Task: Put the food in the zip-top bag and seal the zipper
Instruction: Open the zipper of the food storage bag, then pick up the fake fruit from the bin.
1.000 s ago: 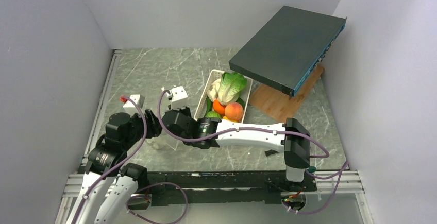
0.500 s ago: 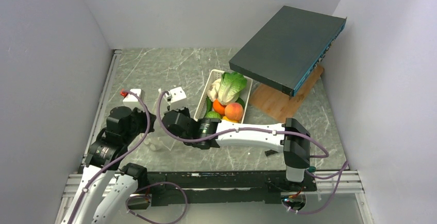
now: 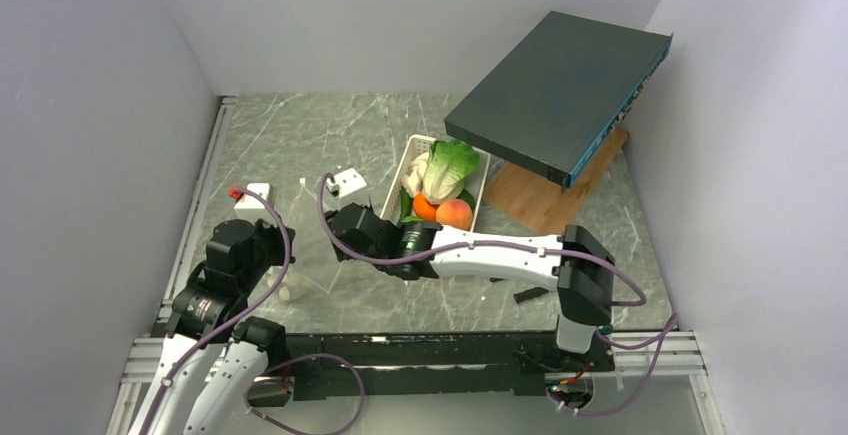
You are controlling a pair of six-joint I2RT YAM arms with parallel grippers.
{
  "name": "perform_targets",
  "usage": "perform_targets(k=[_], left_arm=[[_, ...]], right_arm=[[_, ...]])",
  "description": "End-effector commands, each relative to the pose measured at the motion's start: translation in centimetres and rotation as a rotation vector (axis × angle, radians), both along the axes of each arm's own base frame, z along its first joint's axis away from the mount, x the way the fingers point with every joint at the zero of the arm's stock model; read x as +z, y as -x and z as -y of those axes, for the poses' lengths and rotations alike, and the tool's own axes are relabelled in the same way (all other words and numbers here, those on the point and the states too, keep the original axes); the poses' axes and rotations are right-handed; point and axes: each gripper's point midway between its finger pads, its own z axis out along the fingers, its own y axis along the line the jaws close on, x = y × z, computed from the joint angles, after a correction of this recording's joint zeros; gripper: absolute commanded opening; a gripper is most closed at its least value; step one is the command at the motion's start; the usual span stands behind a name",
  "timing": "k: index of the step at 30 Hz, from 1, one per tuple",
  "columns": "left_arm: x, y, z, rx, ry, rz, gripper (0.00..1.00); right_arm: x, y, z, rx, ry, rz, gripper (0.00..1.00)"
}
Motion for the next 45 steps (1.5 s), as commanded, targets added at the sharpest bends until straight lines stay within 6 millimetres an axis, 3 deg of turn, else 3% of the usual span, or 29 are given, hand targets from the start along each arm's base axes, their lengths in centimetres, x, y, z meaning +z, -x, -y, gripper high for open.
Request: perform_targets(k=[1, 3, 6, 10, 13, 18, 21, 24, 31, 45], left_arm=[[0.8, -0.6, -0.5, 0.032, -0.011, 0.042, 0.0], [0.7, -0.6, -0.6, 0.042, -0.011, 0.039, 0.0], [0.5, -0.7, -0.4, 0.037, -0.011, 0.031, 0.0], [0.4, -0.7, -0.7, 0.054, -0.017, 0.019, 0.0], [0.5, -0.6, -0.7, 0.052, -0.014, 0.029, 0.0], [0.7, -0.5, -0.5, 0.042, -0.009, 0.04, 0.0], [0.8, -0.5, -0.5, 0.04, -0.006, 0.044, 0.0], [0.8, -0.5, -0.4, 0.036, -0.006, 0.045, 0.0], [0.6, -0.6, -0.3, 0.034, -0.008, 0.037, 0.0], [0.4, -0.6, -0.1, 0.021, -0.008, 0.028, 0.0]], right_arm=[[6.7, 1.6, 0.7, 0.093, -0.096, 0.033, 0.58], [8.2, 2.0, 1.6, 0.104, -0.108, 0.044, 0.72], [9.8, 2.2, 3.1, 0.101, -0.13, 0.063, 0.82], [11.3, 2.0, 5.5, 0.066, -0.13, 0.111, 0.84], [11.2, 0.8, 8.2, -0.025, -0.067, 0.164, 0.84], [8.5, -1.6, 14.2, -0.233, 0.105, 0.269, 0.87], [5.8, -2.9, 17.7, -0.366, 0.201, 0.251, 0.94], [3.0, -4.2, 19.9, -0.426, 0.246, 0.195, 0.96], [-1.9, -6.6, 21.8, -0.456, 0.306, 0.11, 0.99], [-6.1, -8.2, 22.0, -0.45, 0.355, 0.09, 0.98]])
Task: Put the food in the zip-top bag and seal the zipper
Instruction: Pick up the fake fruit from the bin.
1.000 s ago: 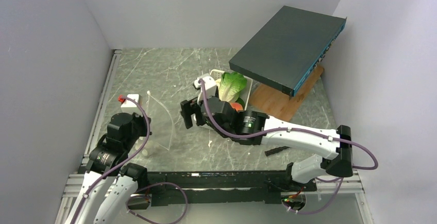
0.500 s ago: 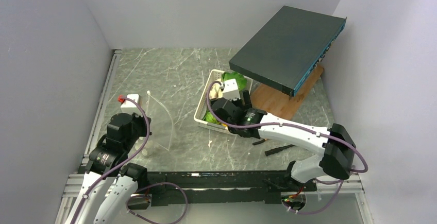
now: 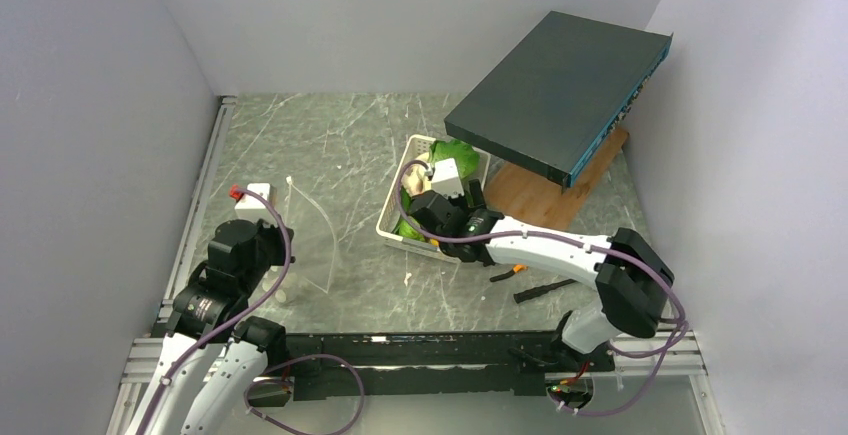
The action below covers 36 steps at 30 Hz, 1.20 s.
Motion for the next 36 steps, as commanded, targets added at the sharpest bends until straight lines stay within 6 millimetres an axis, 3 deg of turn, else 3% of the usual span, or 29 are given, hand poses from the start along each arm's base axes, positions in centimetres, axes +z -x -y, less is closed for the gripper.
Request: perform_targets(k=[1, 10, 14, 18, 24, 27, 31, 36], left_arm=[[0.4, -0.6, 0.3, -0.002, 0.012, 0.022, 0.0], [0.3, -0.5, 0.4, -0.003, 0.012, 0.019, 0.0], [0.3, -0.6, 0.5, -0.011, 0.012, 0.018, 0.0], [0.3, -0.6, 0.6, -0.013, 0.012, 0.015, 0.0], [0.3, -0.6, 0.7, -0.019, 0.013, 0.017, 0.0], [0.3, -0.6, 0.6, -0.018, 0.013, 0.015, 0.0], [0.3, -0.6, 0.7, -0.019, 0.014, 0.019, 0.0], [0.3, -0.6, 0.8, -0.024, 0.015, 0.019, 0.0]], right_arm=[[-0.9, -0.9, -0.8, 0.011, -0.024, 0.016, 0.97], [-2.8, -1.7, -0.9, -0.012, 0.025, -0.001, 0.82], [-2.2, -1.5, -1.0, -0.01, 0.017, 0.008, 0.62], [0.0, -0.7, -1.6, 0.009, -0.001, 0.05, 0.35], [4.0, 1.0, -3.7, 0.084, -0.088, 0.103, 0.06], [6.1, 1.9, -5.3, 0.158, -0.207, 0.102, 0.0], [9.8, 3.8, -8.8, 0.339, -0.434, 0.1, 0.0], [16.2, 9.4, -13.8, 0.735, -0.789, 0.12, 0.0]])
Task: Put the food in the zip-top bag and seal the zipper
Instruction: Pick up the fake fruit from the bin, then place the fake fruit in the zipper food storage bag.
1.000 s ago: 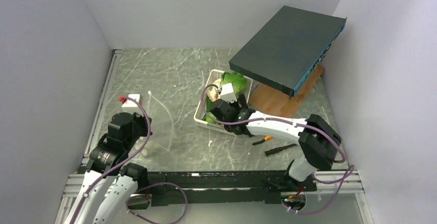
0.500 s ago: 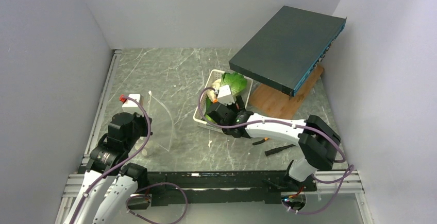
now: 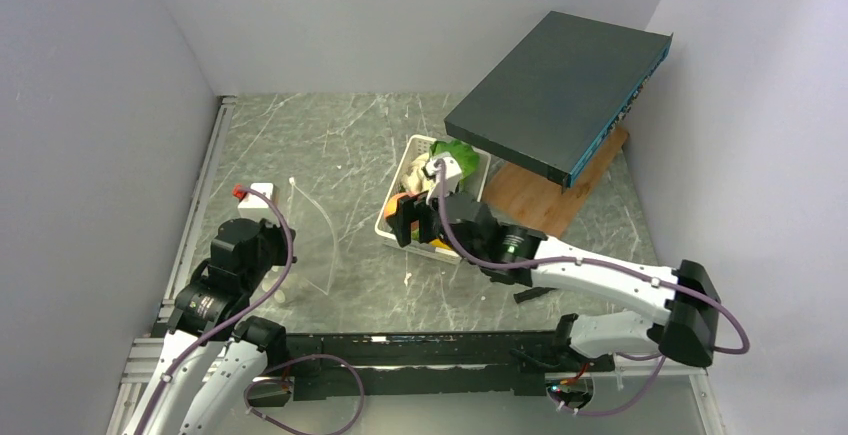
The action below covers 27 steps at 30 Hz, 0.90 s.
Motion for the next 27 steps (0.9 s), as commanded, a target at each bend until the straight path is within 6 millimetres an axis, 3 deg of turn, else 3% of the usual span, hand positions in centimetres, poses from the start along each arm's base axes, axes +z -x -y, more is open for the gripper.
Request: perform_targets(k=[1, 4, 7, 15, 24, 27], left_arm=[[0.7, -0.5, 0.5, -0.015, 0.02, 0.032, 0.0], [0.6, -0.4, 0.6, -0.019, 0.019, 0.029, 0.0], [0.6, -0.5, 0.7, -0.024, 0.019, 0.028, 0.0], [1.3, 0.0, 1.0, -0.048, 0.035, 0.065, 0.0], [1.7, 0.3, 1.2, -0.059, 0.041, 0.088, 0.0], [2.0, 0.4, 1.2, -0.06, 0.046, 0.099, 0.0]], right_arm=[[8.3, 6.0, -5.9, 0.446, -0.392, 0.078, 0.0], [10.9, 9.4, -7.6, 0.661, -0.513, 0.105, 0.0], [11.3, 11.4, -9.8, 0.821, -0.516, 0.077, 0.01], [10.4, 11.8, -13.5, 0.86, -0.491, 0.061, 0.01], [7.3, 9.9, -16.3, 0.666, -0.313, 0.067, 0.02], [6.7, 10.2, -16.9, 0.658, -0.267, 0.079, 0.13]])
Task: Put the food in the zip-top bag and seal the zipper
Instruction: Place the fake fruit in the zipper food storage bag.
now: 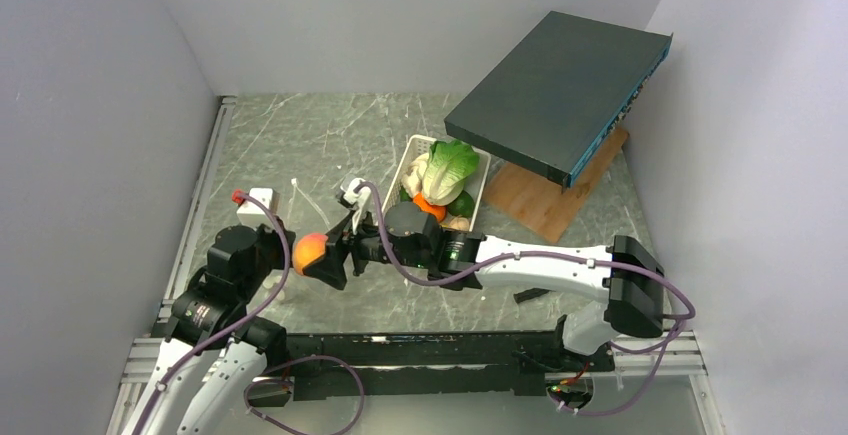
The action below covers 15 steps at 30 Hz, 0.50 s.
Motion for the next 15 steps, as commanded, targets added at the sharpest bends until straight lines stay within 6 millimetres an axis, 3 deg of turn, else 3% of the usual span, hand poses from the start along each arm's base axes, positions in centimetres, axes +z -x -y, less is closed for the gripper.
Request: perform_targets(k=[1, 4, 8, 11, 15], left_arm=[[1.7, -0.3, 0.6, -0.017, 0.043, 0.069, 0.0], [2.0, -0.1, 0.6, -0.021, 0.049, 0.089, 0.0], [2.2, 0.1, 0.7, -0.03, 0.056, 0.101, 0.0], [2.3, 0.1, 0.7, -0.031, 0.056, 0.102, 0.0], [2.6, 0.3, 0.7, -0.035, 0.061, 0.116, 0.0]], right_arm=[[1.0, -1.1, -0.8, -0.09, 0.025, 0.084, 0.15], [0.8, -0.8, -1.3, -0.101, 0.052, 0.118, 0.22], [0.5, -0.1, -1.7, -0.115, 0.07, 0.157, 0.23], [-0.5, -1.6, -1.2, -0.22, 0.106, 0.156, 0.24], [-3.7, -4.0, 0.0, -0.356, 0.205, 0.18, 0.23]])
